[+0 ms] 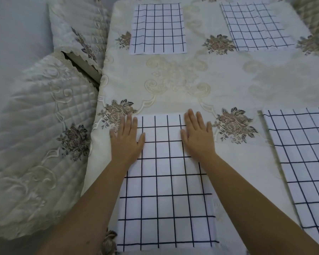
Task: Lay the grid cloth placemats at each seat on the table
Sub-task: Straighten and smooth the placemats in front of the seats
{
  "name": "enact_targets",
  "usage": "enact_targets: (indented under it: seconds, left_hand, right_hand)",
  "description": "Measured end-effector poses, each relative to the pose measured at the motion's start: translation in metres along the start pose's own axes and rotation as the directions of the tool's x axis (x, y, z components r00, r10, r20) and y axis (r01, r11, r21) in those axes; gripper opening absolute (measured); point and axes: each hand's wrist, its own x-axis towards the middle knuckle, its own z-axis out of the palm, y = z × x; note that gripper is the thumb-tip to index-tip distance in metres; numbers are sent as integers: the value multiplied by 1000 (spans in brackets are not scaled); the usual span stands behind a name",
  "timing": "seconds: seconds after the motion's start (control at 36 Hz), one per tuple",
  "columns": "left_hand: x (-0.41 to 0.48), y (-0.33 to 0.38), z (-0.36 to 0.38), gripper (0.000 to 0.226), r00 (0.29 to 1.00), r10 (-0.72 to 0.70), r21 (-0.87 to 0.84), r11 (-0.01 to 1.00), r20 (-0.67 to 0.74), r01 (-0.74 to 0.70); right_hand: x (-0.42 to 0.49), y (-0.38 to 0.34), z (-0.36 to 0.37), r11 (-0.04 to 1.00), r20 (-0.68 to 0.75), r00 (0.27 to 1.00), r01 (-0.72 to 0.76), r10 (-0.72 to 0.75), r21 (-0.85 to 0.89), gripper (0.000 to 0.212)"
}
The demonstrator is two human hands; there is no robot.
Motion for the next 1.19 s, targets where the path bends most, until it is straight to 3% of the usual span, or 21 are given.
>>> enact_targets:
  seconds: [0.19,0.25,0.33,0.44,0.56,0.67,1.0,1.08,1.19]
  left_hand:
    - [-14,3,-4,77,995,-97,-41,995,-16,96]
    - [-26,15,-6,79,997,-73,-60,996,-38,71]
    - [-52,41,-3,79,1000,18,-88,996,-3,-18]
    - [-82,66,13,54,991,107,-109,989,86,-97]
    - [-96,65,19,50,994,110,-71,991,-1,-110]
    - [-100,53,16,54,992,125,-50,991,-14,-126]
    - [-123,24,14,63,1000,-22,-107,994,3,22]
    - [-138,38,11,64,1000,-19,-131,991,-15,17]
    - [-161,63,17,55,996,81,-129,988,-26,-84]
  right_hand:
    - [-6,3,-3,994,15,998,-55,56,-99,58]
    - [-17,-7,-3,994,-26,999,-46,43,-101,65]
    - [-43,-29,8,997,-114,993,-13,4,-75,55]
    - [-79,-59,23,998,-42,999,33,-35,-53,54]
    - [-95,-58,30,997,-78,994,71,-73,-27,50]
    - [-96,-38,27,996,-84,993,76,-80,-46,52]
    - [-111,-5,12,998,41,997,-59,59,-8,82]
    - [-123,-15,10,998,-22,998,-50,51,41,79]
    - [-148,-40,16,1000,50,999,-1,0,26,68]
